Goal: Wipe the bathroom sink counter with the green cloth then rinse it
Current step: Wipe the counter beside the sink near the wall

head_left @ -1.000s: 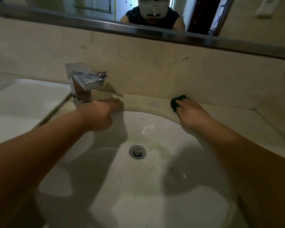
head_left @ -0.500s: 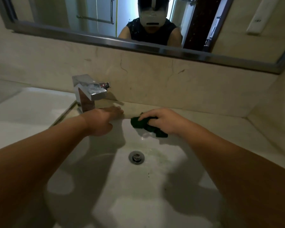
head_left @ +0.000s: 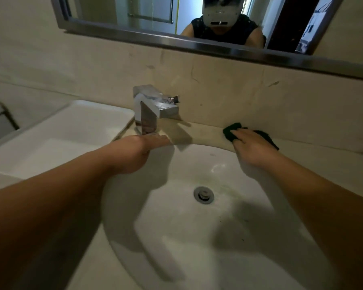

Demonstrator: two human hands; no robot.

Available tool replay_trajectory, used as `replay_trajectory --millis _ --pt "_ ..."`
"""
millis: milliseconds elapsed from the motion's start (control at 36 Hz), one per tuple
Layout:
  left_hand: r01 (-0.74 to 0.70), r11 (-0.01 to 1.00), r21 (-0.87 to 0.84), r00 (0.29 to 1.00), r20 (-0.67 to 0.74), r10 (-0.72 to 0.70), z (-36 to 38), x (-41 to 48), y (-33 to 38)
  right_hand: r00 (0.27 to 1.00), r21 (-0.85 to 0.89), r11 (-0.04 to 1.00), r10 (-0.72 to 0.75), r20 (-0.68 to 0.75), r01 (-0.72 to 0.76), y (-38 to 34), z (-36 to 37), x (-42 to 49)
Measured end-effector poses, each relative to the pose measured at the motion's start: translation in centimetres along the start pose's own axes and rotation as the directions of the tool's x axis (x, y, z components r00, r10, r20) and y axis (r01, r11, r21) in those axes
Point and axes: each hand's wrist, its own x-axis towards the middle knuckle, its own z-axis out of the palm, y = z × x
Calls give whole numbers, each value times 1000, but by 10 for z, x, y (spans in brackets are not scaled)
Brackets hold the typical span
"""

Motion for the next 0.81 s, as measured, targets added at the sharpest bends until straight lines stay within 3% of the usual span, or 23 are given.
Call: replay_trajectory --millis 306,389,472,556,611,722,806 --pt "-18 1000 -24 999 -35 17 6 0 -6 972 163 959 -236 14 230 -88 15 26" --pt "-69 998 -10 997 -34 69 5 -2 -2 950 300 910 -310 30 287 -104 13 19" --pt "-160 987 23 987 -30 161 5 -3 -3 961 474 850 -274 25 230 -98 -9 9" --pt "-168 980 106 983 -60 175 8 -4 -8 978 567 803 -86 -189 180 -85 -33 10" --pt "-159 970 182 981 -81 176 10 -4 -8 958 529 830 -22 -286 177 -80 -28 20" --pt "-127 965 228 984 -95 151 8 -4 -3 982 195 964 -169 -83 182 -102 20 43" --pt "-119 965 234 981 -120 150 8 -4 0 980 56 981 -183 -71 188 -126 35 49"
